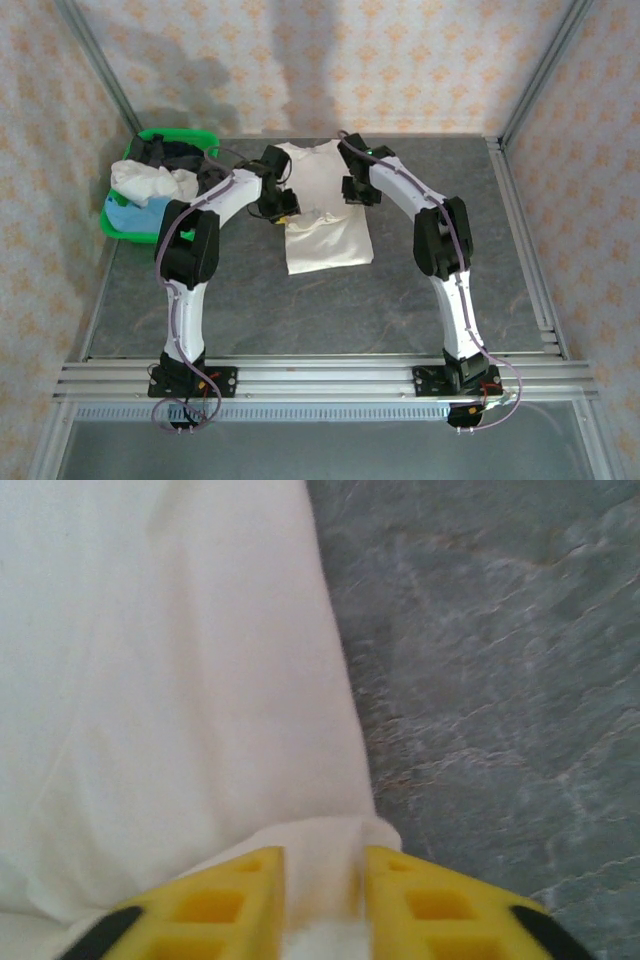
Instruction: Fold and stack the t-shirts
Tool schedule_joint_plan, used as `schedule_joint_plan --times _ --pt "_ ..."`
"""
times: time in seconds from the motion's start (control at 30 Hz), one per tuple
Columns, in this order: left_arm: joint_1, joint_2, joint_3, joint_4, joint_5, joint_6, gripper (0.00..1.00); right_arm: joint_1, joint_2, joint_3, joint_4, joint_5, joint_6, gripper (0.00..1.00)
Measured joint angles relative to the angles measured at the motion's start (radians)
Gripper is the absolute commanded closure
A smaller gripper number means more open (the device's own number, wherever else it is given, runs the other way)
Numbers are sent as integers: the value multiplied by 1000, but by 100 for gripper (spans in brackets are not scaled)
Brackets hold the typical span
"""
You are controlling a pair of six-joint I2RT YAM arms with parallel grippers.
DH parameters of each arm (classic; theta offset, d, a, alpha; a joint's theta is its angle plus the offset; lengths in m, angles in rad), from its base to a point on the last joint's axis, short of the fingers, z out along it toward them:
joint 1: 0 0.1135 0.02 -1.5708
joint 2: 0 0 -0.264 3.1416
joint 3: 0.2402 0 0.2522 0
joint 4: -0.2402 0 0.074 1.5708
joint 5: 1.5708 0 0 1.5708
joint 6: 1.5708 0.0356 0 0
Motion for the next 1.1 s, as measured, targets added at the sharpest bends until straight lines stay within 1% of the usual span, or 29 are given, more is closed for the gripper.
schedule_joint_plan --times 0.07,0.1,0.17,0.2,0.27,0.33,0.43,0.53,0.6,0.7,0.8,0.87,0.97,1.03,1.1 --pt "0 -3 3 -16 -19 7 49 0 -12 -6 -3 27 1 61" --pt "0 -6 3 -24 -35 12 45 0 -30 -31 7 36 1 61" --pt "0 -23 -5 -38 -62 21 35 0 -100 -131 40 39 3 61" --pt "0 -44 -22 -37 -79 23 33 1 -147 -198 62 34 6 61" --pt "-2 -111 -74 -39 -113 23 32 6 -250 -343 114 11 19 62" --pt "-13 -196 -126 -48 -151 24 32 21 -322 -446 154 -21 32 62" --pt "-60 -298 -166 -54 -205 30 32 65 -322 -475 198 -57 47 63" --pt "-129 -359 -213 -48 -251 29 32 111 -238 -415 218 -76 48 63" --pt "-161 -390 -277 -40 -259 19 32 131 -151 -333 222 -90 47 64" --pt "-169 -425 -378 -34 -274 3 32 136 -21 -185 207 -100 44 65" --pt "-175 -446 -441 -34 -301 -8 32 132 81 -47 177 -100 43 65" --pt "-200 -455 -460 -33 -315 -12 33 131 117 20 153 -94 43 65" --pt "-263 -445 -462 -17 -323 -15 34 132 159 113 117 -82 44 64" --pt "-298 -418 -460 0 -323 -16 34 132 175 148 97 -74 45 62" --pt "-314 -374 -460 13 -323 -24 35 131 185 168 68 -65 48 62"
